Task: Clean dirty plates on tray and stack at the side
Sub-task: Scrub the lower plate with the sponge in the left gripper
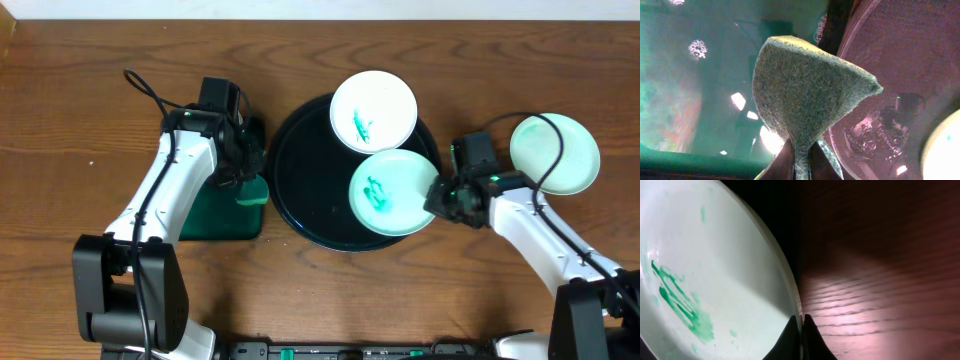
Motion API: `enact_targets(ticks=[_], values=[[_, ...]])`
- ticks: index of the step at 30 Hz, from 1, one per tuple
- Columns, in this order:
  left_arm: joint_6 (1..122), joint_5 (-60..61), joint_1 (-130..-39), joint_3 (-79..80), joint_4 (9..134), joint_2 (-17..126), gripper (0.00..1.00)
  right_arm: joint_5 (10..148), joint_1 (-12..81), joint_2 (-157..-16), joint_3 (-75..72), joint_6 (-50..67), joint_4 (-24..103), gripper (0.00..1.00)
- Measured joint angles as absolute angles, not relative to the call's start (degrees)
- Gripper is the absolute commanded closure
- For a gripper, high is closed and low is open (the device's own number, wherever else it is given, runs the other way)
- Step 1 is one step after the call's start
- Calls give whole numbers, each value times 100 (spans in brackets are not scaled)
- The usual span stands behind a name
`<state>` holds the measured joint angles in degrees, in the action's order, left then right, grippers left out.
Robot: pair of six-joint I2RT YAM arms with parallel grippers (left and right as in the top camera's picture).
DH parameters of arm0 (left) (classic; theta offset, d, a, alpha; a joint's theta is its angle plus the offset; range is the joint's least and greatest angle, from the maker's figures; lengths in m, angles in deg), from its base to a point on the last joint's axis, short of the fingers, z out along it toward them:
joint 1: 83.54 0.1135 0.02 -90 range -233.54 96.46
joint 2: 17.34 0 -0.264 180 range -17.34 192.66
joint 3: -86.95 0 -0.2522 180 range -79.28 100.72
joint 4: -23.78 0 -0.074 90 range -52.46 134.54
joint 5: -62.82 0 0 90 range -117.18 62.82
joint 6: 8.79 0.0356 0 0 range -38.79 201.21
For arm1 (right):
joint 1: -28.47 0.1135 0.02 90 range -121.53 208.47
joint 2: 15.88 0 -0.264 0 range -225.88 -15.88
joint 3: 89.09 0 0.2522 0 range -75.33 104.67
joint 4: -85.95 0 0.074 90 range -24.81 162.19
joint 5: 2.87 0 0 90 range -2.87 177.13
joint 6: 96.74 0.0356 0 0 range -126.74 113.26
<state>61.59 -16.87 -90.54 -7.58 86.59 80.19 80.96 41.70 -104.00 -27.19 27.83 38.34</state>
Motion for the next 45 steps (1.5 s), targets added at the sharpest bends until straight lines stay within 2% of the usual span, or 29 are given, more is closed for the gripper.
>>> enact_targets(ticks=[9, 20, 33, 40, 45], values=[[6177, -1689, -9153, -758, 8631, 8019, 93, 8072, 4983, -10402, -2726, 2532, 4472, 99], [6157, -1639, -10110, -758, 8069, 8050, 93, 7845, 4996, -11261, -2706, 2731, 5047, 99], [5622, -1552, -11247, -758, 7197, 8791, 93, 7751, 4970, -11322, -2704, 2763, 5185, 99], [5237, -1425, -11505, -706, 6843, 9398, 93, 7748, 4970, -11322, -2702, 2763, 5174, 99], [5086, -868, -11476, -664, 6546, 9586, 93, 7748, 4970, -11322, -2702, 2763, 5172, 99]])
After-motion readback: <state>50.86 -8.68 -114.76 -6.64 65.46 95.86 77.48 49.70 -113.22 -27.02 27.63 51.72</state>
